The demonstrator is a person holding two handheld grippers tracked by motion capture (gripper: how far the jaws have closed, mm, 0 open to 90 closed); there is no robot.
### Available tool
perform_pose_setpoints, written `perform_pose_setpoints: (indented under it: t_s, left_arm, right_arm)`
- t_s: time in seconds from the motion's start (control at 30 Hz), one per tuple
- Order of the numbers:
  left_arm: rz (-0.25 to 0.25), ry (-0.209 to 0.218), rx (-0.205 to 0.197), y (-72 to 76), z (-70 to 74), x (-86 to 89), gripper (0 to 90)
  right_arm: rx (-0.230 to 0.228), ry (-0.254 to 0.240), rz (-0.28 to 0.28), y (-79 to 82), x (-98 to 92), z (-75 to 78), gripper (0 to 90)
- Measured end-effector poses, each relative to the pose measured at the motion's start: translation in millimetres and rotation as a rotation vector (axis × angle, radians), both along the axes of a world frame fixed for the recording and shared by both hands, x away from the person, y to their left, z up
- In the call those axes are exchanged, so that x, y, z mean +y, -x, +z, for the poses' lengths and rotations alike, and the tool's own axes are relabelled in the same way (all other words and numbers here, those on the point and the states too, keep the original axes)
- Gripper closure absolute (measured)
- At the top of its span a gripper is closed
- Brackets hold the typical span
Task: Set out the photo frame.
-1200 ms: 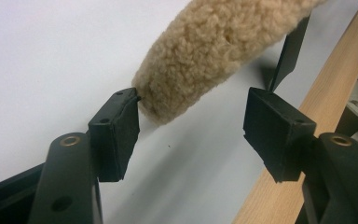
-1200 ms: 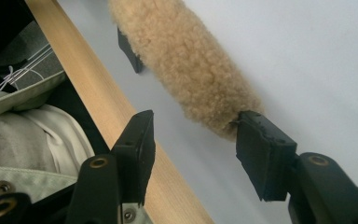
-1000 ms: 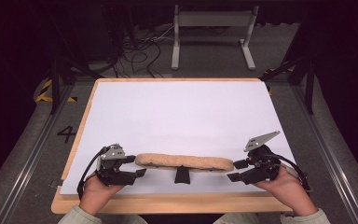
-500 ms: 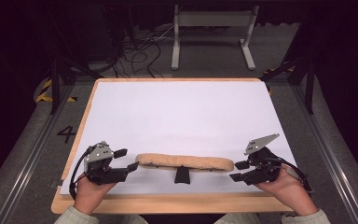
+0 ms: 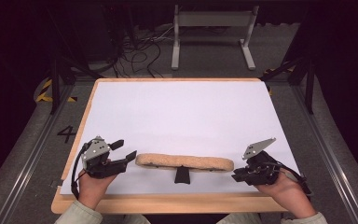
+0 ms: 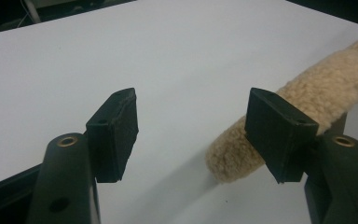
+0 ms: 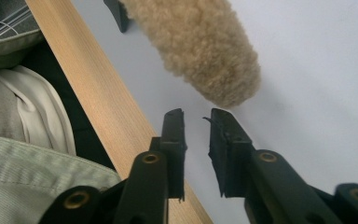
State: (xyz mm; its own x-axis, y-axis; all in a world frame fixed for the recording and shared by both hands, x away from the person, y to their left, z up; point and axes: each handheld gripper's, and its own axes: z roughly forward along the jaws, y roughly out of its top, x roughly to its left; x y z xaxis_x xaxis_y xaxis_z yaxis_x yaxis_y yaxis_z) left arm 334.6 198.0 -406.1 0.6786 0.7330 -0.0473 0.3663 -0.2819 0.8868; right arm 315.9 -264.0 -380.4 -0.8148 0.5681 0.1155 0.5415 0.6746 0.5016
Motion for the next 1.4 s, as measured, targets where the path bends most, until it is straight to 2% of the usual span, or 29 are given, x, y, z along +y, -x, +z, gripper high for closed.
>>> perform_pose_setpoints:
  t_s: [0.1, 0.2, 0.37, 0.43, 0.5, 0.57, 0.63, 0.77, 0.83, 1.03, 1.27, 1.33, 1.4]
  left_arm:
    - [0.006, 0.001, 0.001, -3.6, -1.4, -1.8, 35.3]
    - [0.01, 0.031, 0.006, -6.4, -4.5, -4.4, 35.4]
    - [0.018, 0.042, 0.004, -7.8, -7.9, -6.6, 36.7]
    - [0.014, 0.066, 0.017, -9.3, -11.2, -5.1, 39.4]
    - [0.006, 0.069, 0.021, -9.4, -11.6, -4.8, 41.7]
    - [-0.008, 0.059, 0.01, -8.4, -11.3, -5.2, 46.9]
    - [-0.023, 0.056, 0.009, -6.7, -10.8, -6.2, 56.8]
    - [-0.033, 0.036, -0.005, -4.7, -9.3, -5.3, 82.3]
    - [-0.042, 0.038, -0.003, -4.7, -8.9, -4.7, 89.9]
    - [-0.075, 0.009, 0.009, -4.0, -10.4, -9.4, 90.0]
    - [-0.107, -0.01, 0.027, -3.6, -12.5, -13.0, 90.0]
    - [-0.116, -0.002, 0.04, -3.3, -12.7, -11.9, 90.0]
    - [-0.122, -0.007, 0.035, -2.5, -13.0, -11.2, 90.0]
  right_arm:
    - [0.006, 0.011, 0.006, 1.3, 2.8, -3.1, 84.1]
    - [0.005, 0.02, 0.014, 2.1, 6.6, -7.7, 88.4]
    - [0.007, 0.024, 0.021, 1.0, 11.0, -14.5, 90.0]
    - [0.008, 0.019, 0.021, -0.4, 12.2, -17.8, 90.0]
    - [0.01, 0.017, 0.021, -1.0, 12.7, -19.3, 90.0]
    - [0.013, 0.015, 0.017, -2.4, 13.4, -22.1, 90.0]
    - [0.018, 0.017, 0.015, -3.9, 13.8, -24.8, 90.0]
    - [0.018, 0.013, 0.01, -6.5, 13.6, -27.8, 90.0]
    - [0.017, 0.011, 0.008, -7.5, 13.6, -28.8, 90.0]
    - [0.013, 0.006, 0.005, -9.3, 13.9, -29.9, 90.0]
    - [0.002, -0.01, -0.022, -12.0, 11.7, -29.9, 90.0]
    - [0.001, -0.013, -0.027, -12.7, 11.5, -30.1, 90.0]
    - [-0.002, -0.013, -0.032, -13.9, 11.5, -30.6, 90.0]
